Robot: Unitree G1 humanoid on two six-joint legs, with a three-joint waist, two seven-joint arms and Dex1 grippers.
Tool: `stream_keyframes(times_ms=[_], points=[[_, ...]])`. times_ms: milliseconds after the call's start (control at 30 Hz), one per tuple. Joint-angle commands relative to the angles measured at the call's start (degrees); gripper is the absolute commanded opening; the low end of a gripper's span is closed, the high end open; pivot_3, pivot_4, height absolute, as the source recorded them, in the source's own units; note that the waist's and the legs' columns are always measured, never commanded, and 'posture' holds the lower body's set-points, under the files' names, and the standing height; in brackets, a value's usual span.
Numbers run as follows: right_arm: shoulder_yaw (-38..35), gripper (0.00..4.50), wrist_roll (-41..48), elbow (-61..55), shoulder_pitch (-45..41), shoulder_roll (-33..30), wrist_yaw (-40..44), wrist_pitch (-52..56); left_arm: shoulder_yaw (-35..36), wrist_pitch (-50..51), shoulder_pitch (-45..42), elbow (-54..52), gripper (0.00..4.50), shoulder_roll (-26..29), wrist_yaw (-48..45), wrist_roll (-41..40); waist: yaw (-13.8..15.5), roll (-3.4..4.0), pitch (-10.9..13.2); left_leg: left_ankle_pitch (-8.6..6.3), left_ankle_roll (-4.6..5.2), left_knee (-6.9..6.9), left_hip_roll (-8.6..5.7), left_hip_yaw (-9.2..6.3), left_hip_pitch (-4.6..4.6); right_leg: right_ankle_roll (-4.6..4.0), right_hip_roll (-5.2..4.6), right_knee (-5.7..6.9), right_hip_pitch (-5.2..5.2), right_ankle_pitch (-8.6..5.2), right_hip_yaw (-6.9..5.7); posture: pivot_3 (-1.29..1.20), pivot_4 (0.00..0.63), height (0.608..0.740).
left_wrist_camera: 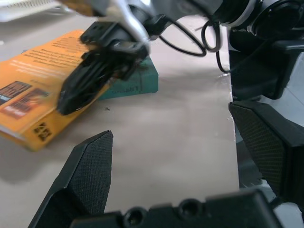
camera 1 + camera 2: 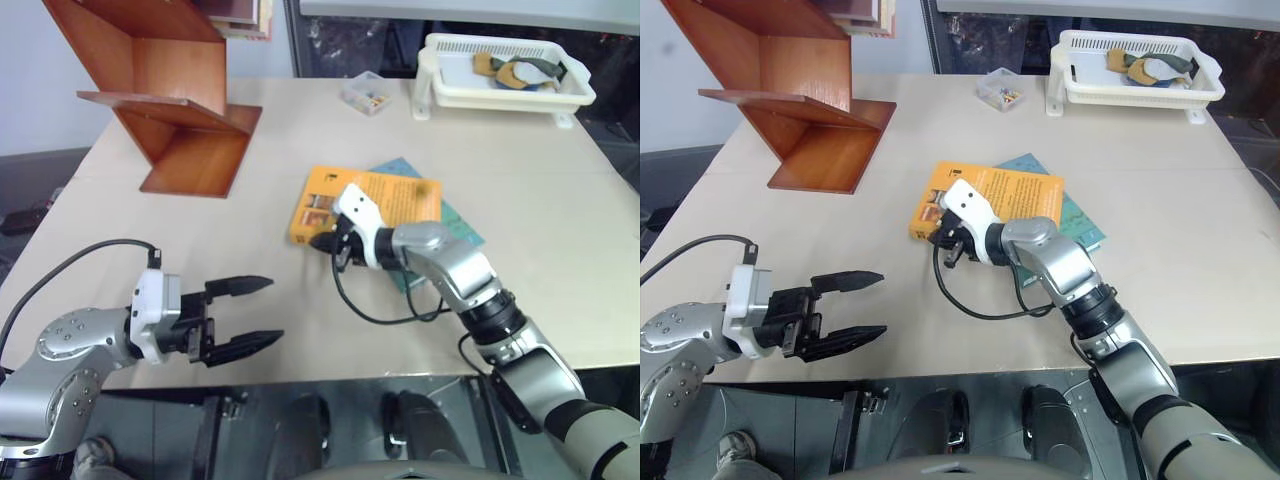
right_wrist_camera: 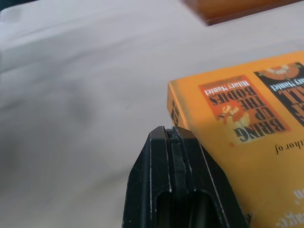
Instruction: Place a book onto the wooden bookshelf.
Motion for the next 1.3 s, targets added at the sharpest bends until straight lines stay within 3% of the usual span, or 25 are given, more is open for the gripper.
stream_keyframes(times_ms=[33, 300, 467, 567, 833, 1000, 1300], points=[[-2.36, 0.06, -2.10, 3.59, -2.26, 0.39, -1.42, -3.59, 1.33, -0.49, 0.03, -2.15, 4.50, -0.68, 1.62, -1.27, 0.02, 0.00, 0.00, 0.00, 0.00, 0.00, 0.00, 0.00, 0.00, 0.00, 0.00, 0.00, 0.00, 0.00, 0.00, 0.00, 0.150, 0.740], [-5.83, 0.06, -3.66, 6.30, -4.65, 0.26, -2.07, -7.85, -0.45, 2.15, -3.21, -2.86, 4.50, -3.79, 9.72, -2.46, 0.12, 0.01, 0.01, 0.00, 0.00, 0.00, 0.00, 0.06, 0.04, 0.02, -0.01, 0.03, 0.00, 0.02, 0.08, 0.00, 0.150, 0.740], [-10.68, 0.06, 3.57, -9.89, -0.64, -2.82, 1.88, -2.07, -2.13, 7.60, -6.73, -4.33, 4.50, -8.86, 21.26, -5.16, 0.06, 0.01, 0.01, 0.00, 0.00, -0.03, -0.01, 0.09, 0.02, 0.20, 0.00, 0.01, 0.00, 0.12, 0.18, 0.00, 0.150, 0.740], [-13.58, 0.83, 7.34, -21.89, 4.62, -7.09, 1.63, 3.96, -4.37, 12.77, -10.83, -4.38, 4.50, -12.56, 28.83, -8.31, 0.49, -0.06, -0.03, 0.00, 0.00, -0.05, -0.02, -0.01, 0.00, 0.20, -0.01, 0.01, 0.02, 0.12, 0.12, 0.00, 0.150, 0.740], [-22.20, 4.48, 9.93, -48.65, 24.02, -23.45, -0.44, 11.63, -5.91, 29.02, -24.00, 4.40, 4.50, -22.99, 50.99, -20.17, 0.23, -0.16, 0.00, 0.00, 0.02, 0.01, -0.22, -0.03, 0.07, 0.46, 0.01, 0.09, 0.05, -0.02, 0.20, 0.00, 0.150, 0.740], [-32.14, 4.48, 10.19, -60.83, 39.42, -29.53, -1.12, 10.71, -3.83, 33.46, -30.17, 15.93, 4.50, -34.16, 67.65, -26.29, 0.69, -0.29, -0.01, 0.00, 0.02, 0.00, -0.28, -0.18, 0.16, 0.49, 0.06, 0.03, 0.21, -0.05, 0.23, 0.00, 0.150, 0.740], [-36.93, 4.48, 12.75, -65.32, 43.87, -28.42, -6.82, 12.18, -0.90, 29.42, -37.79, 26.18, 4.50, -46.03, 77.57, -29.34, 0.63, -0.62, 0.10, 0.00, 0.02, 0.06, -0.38, -0.23, 0.29, 0.37, 0.05, 0.03, 0.36, -0.12, 0.16, 0.00, 0.150, 0.740]])
